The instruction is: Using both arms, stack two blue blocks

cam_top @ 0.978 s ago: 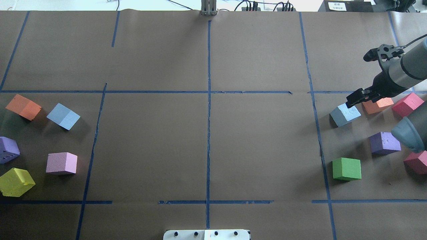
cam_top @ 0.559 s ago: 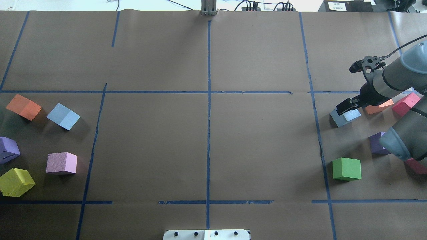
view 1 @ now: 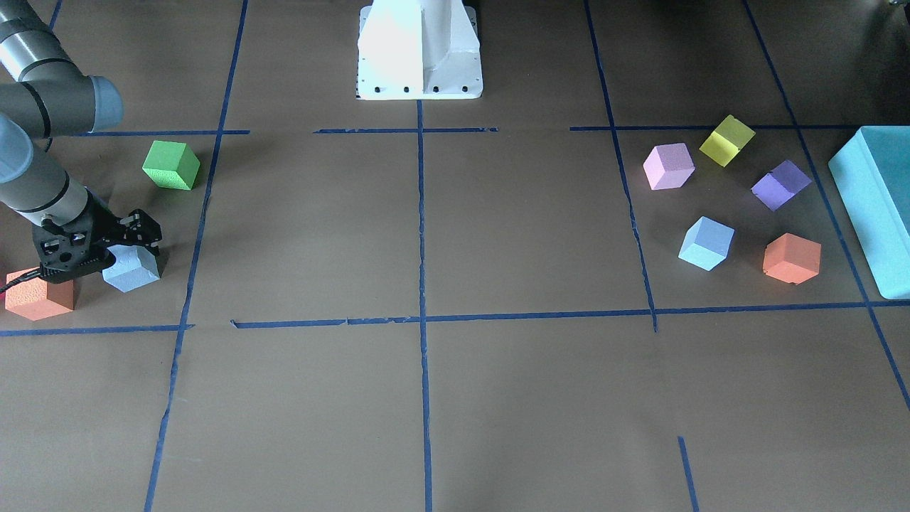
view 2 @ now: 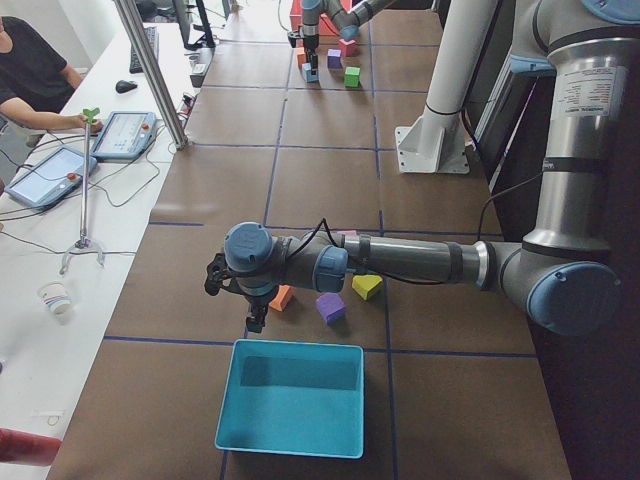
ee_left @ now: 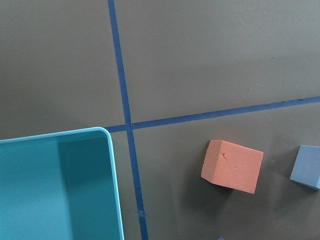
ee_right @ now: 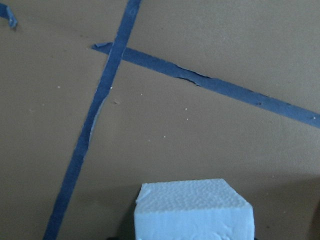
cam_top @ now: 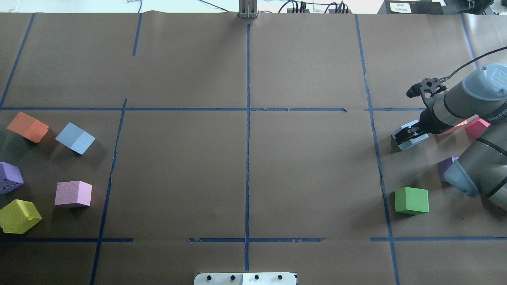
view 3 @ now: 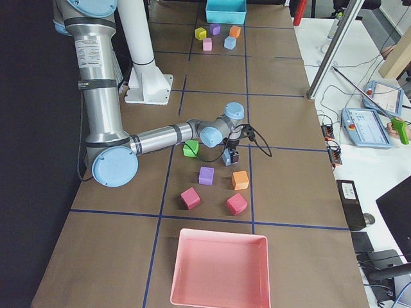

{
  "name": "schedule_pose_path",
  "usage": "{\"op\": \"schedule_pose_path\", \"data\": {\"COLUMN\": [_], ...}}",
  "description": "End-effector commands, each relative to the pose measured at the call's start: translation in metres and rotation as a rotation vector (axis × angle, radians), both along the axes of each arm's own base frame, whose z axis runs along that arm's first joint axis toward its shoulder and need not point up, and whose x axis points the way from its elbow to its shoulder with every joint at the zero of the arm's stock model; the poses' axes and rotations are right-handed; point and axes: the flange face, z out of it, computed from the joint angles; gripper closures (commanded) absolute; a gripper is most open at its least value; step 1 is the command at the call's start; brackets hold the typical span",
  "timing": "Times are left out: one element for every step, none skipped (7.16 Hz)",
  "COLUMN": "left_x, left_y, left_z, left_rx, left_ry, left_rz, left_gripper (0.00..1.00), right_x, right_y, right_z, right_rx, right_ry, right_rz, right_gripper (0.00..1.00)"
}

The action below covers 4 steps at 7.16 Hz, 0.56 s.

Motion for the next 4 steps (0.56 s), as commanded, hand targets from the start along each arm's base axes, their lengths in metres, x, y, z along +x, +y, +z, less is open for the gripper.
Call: {"op": "schedule_pose_path", "data": {"left_x": [0.001,0.001,0.002,0.003], "left_y": [0.007,0.007,0.007,0.007], "left_z": [-0.007,-0.007,-0.009,-0.01], "left_rx": [-0.005,-0.007,-0.007,-0.008], "left_ry": [0.017,0.024,0.036,0.047], "left_rz": [-0.009,-0.01,-0.009,-0.007], "left_gripper": [0.0,0.0,0.0,0.0], "right_x": [0.002,0.007,0.015,0.01], "right_y": [0.004,0.006,0.015,0.015], "right_z": [0.003,-0.002,-0.029,-0.069], "right_rx": [0.002,0.006,0.026,-0.018], "right_ry": [0.002,-0.004,-0.038,-0.08], "right_rz": [-0.009,-0.001,0.004,0.081], "right_gripper": [0.93,1.0,1.0,1.0]}}
